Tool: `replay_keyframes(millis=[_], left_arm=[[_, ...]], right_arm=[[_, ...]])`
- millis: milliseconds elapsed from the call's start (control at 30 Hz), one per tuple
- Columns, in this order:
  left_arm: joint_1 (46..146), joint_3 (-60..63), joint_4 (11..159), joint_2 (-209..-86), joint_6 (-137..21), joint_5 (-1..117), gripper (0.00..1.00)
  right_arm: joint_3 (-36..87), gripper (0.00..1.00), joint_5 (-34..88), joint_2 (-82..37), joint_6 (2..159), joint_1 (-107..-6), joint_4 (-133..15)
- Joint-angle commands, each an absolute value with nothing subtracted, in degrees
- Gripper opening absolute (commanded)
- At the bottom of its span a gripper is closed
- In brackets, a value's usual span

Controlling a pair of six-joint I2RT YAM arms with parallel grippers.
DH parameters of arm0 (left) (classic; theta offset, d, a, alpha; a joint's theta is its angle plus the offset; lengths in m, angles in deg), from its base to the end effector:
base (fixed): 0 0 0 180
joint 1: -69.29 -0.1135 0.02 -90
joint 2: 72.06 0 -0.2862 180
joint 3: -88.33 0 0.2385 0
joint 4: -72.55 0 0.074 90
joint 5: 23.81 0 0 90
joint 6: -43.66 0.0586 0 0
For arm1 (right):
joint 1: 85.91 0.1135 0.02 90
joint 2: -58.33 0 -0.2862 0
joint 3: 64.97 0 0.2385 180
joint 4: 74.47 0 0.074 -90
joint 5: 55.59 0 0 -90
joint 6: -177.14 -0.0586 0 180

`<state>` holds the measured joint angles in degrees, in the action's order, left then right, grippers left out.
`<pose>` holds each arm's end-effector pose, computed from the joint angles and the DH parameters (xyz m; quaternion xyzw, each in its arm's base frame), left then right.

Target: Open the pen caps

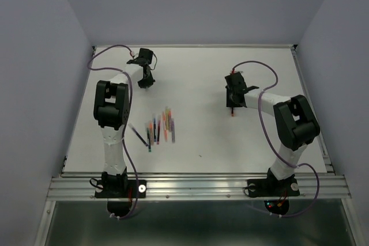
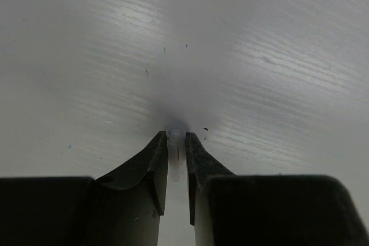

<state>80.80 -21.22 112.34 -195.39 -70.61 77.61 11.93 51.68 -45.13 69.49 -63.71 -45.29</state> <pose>0.4795 -0.0858 0.1901 -0.1359 0.9359 -0.0056 0.3250 0.3520 0.1249 0.1778 0.0067 0.9458 -0.0357 0.3227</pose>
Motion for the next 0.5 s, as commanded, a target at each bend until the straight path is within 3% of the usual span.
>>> replay_keyframes(millis=[0,100,200,333,400,433,467], left_arm=[[80.45,-23.8,114.37,-195.72,-69.81,78.41,0.23],[80.36,-23.45,114.11,-195.63,-69.98,77.97,0.39],[80.36,-22.93,113.93,-195.02,-70.07,78.05,0.45],[80.36,-22.66,114.11,-192.57,-70.24,77.97,0.54],[80.36,-22.57,114.02,-191.07,-70.33,78.05,0.62],[80.28,-22.4,113.76,-189.06,-70.51,77.97,0.69],[80.36,-21.96,113.49,-187.91,-70.42,77.97,0.72]], right_arm=[[14.2,0.35,52.69,-44.59,68.86,-64.11,-45.31],[13.85,0.42,52.69,-43.72,68.68,-64.11,-45.13],[13.67,0.45,52.43,-42.4,68.68,-64.11,-44.78],[13.93,0.59,50.41,-39.06,70.35,-64.11,-44.26],[14.46,0.74,48.65,-36.25,71.49,-64.11,-43.47],[14.64,0.92,46.56,-35.11,72.02,-64.11,-43.38],[14.81,1.0,45.05,-33.01,72.63,-64.11,-42.94]])
